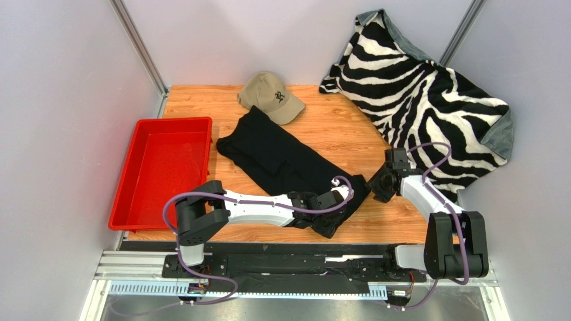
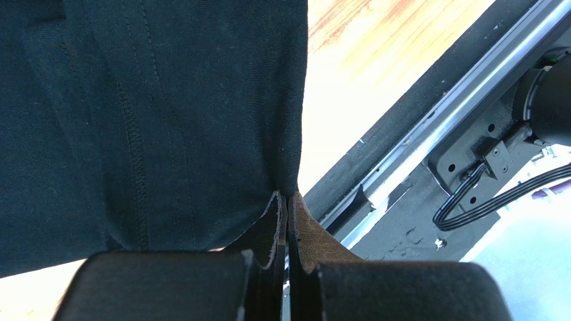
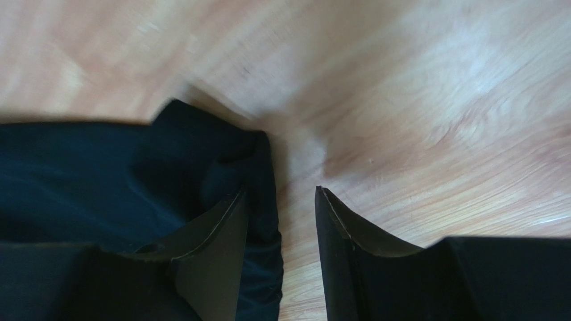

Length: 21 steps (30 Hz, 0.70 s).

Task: Roll the t-shirts
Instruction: Roll the T-shirt to the center of the board.

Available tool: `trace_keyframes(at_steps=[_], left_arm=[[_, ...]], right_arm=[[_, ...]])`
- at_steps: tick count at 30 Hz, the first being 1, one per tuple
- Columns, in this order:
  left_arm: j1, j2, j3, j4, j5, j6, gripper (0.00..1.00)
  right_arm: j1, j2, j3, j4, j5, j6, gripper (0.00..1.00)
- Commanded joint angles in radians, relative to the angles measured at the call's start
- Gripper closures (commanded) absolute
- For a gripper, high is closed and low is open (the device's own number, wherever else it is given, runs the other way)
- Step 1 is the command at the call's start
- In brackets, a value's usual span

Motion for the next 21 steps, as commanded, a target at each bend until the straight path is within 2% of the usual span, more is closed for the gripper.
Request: trace_keyframes(at_steps=[1,7,10,11,13,21], left_arm=[[0.002,-0.011,0.018,0.009,0.028,-0.001,1.00],[0.002,-0.016,0.010,0.014,0.044,0.009,1.00],[0.002,-0.014,0.009,0.030,0.088,0.026,1.00],[0.002,-0.013,0.009,0.040,0.103,0.029,1.00],[0.002,-0.011,0.009,0.069,0.140,0.032,1.00],[0.000,-0.007,-0.011,0.156,0.194,-0.006,1.00]], right_arm=[[0.002,-0.032,-0.069,0.165,-0.053,0.077,0.55],[0.002,-0.027,-0.068,0.184,0.005,0.092,0.61],[0.002,-0.023,-0.036,0.152,0.037,0.080,0.72],[0.003,-0.023,-0.022,0.130,0.054,0.072,0.86],[0.002,-0.023,0.012,0.051,0.109,0.043,0.98],[0.045,-0.009,0.135,-0.117,0.243,-0.038,1.00]])
